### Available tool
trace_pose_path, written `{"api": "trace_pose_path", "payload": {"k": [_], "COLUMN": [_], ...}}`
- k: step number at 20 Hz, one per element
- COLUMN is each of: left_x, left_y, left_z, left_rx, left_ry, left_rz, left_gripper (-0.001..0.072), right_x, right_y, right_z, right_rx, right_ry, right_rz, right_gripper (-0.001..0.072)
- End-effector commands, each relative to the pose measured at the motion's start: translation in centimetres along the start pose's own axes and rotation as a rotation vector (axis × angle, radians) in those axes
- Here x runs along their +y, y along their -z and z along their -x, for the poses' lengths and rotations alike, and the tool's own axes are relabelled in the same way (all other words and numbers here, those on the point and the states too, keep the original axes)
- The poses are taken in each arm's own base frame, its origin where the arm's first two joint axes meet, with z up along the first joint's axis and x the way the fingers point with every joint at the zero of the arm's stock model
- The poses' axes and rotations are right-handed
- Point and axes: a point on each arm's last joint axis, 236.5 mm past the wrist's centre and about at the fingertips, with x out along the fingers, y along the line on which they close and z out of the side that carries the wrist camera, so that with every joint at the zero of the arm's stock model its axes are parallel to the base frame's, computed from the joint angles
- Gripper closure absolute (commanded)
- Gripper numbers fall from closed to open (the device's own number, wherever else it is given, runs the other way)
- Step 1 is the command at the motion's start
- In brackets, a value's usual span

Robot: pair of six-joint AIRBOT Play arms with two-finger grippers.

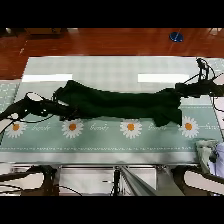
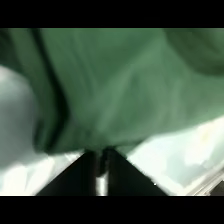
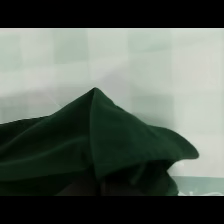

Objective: Fold the shirts.

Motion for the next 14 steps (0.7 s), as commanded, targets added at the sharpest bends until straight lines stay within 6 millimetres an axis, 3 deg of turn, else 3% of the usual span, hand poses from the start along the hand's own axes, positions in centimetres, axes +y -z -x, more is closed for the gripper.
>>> {"api": "trace_pose_path", "payload": {"k": [1, 3, 5, 7, 8, 11, 14], "left_x": [0.1, -0.6, -2.5, -7.2, -10.0, -18.9, -25.6], "left_y": [-0.2, 0.3, 0.2, -1.5, -2.7, -4.5, -2.1], "left_z": [-0.1, 0.2, 1.5, 4.9, 7.5, 19.1, 32.3], "left_rx": [-0.006, 0.02, 0.036, -0.045, -0.124, -0.431, -0.759], "left_ry": [0.0, 0.016, 0.053, 0.134, 0.17, 0.252, 0.268], "left_rz": [0.005, -0.004, -0.047, -0.163, -0.226, -0.448, -0.639], "left_gripper": [0.0682, 0.0683, 0.0684, 0.0684, 0.0684, 0.0684, 0.0684], "right_x": [0.1, 0.2, 0.6, 1.5, 2.2, 4.8, 8.6], "right_y": [0.2, 0.4, 0.2, -1.1, -2.1, -5.4, -8.0], "right_z": [0.0, 0.1, 1.1, 3.8, 5.8, 14.4, 26.4], "right_rx": [0.009, 0.018, 0.004, -0.074, -0.139, -0.371, -0.656], "right_ry": [-0.003, -0.007, -0.007, -0.002, 0.001, 0.029, 0.075], "right_rz": [-0.002, -0.001, 0.013, 0.046, 0.07, 0.167, 0.288], "right_gripper": [0.0689, 0.0689, 0.0689, 0.0689, 0.0689, 0.0689, 0.0689]}}
